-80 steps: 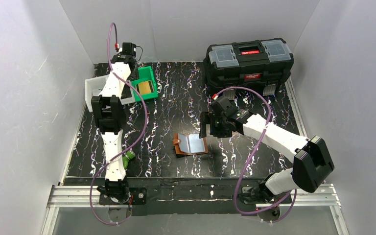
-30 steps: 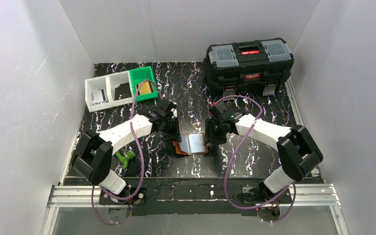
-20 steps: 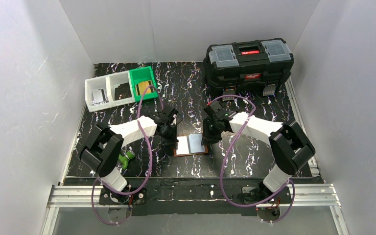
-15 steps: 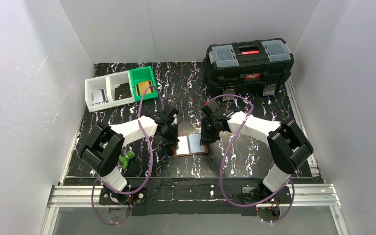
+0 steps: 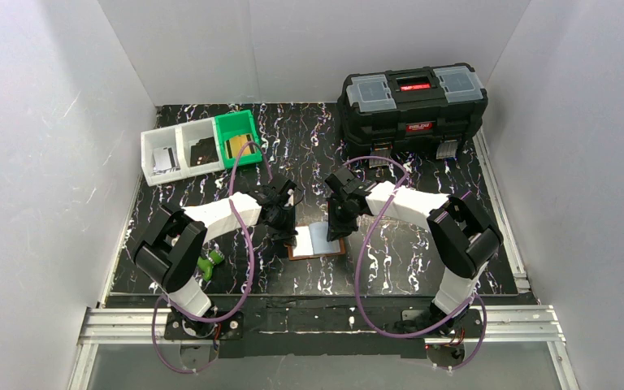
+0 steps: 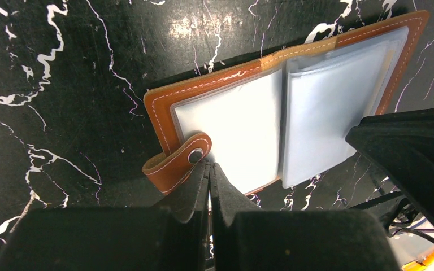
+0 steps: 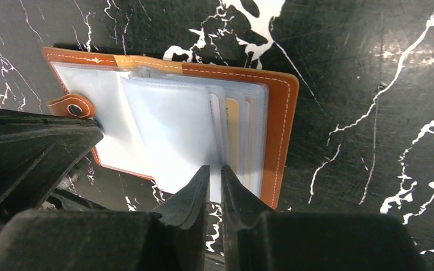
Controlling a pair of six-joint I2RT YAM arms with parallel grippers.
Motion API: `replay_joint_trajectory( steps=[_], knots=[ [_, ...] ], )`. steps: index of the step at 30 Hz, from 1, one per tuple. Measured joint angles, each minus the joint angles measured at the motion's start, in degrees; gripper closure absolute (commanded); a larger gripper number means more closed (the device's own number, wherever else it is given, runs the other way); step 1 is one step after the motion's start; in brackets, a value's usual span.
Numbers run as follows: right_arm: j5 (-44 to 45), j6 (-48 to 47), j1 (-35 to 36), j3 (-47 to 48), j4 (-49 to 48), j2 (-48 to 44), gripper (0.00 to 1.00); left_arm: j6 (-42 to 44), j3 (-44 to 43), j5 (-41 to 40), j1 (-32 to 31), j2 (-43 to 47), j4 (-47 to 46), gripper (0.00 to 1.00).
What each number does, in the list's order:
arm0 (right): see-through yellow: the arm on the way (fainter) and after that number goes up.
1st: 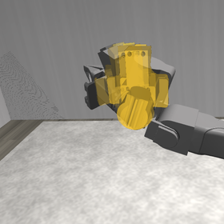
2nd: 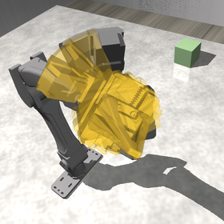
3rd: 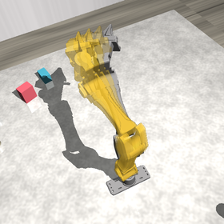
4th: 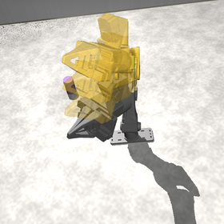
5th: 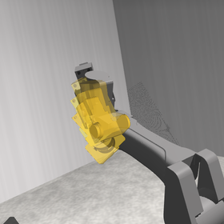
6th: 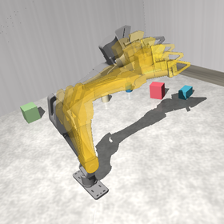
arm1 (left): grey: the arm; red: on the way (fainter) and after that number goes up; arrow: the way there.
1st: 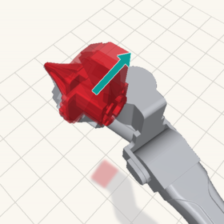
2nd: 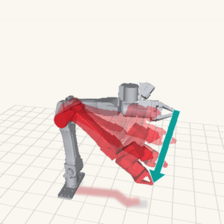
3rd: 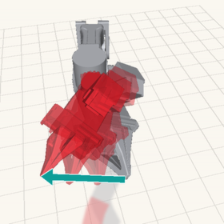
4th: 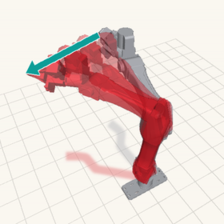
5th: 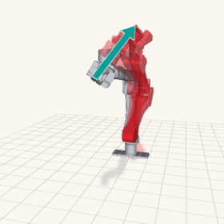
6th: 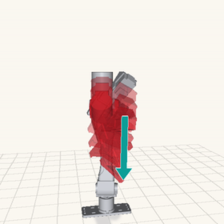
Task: Take the credit cards out of the card holder
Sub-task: Remove the credit card from the card holder.
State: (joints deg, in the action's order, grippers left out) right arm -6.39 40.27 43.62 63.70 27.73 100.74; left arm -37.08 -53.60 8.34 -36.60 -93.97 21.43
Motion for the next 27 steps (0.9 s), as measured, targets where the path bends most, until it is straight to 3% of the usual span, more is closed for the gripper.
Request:
replay_joint_trajectory(
  steps=[11, 27],
  knots=[
    [-0.3, -0.1, 1.3, 2.0, 0.8, 1.8, 0.80, 0.4, 0.1, 0.3, 0.0, 0.0, -0.4, 1.00],
    [-7.6, 1.6, 1.2, 1.3, -4.8, 3.2, 0.67, 1.1, 0.7, 2.0, 0.0, 0.0, -3.1, 1.00]
  ],
)
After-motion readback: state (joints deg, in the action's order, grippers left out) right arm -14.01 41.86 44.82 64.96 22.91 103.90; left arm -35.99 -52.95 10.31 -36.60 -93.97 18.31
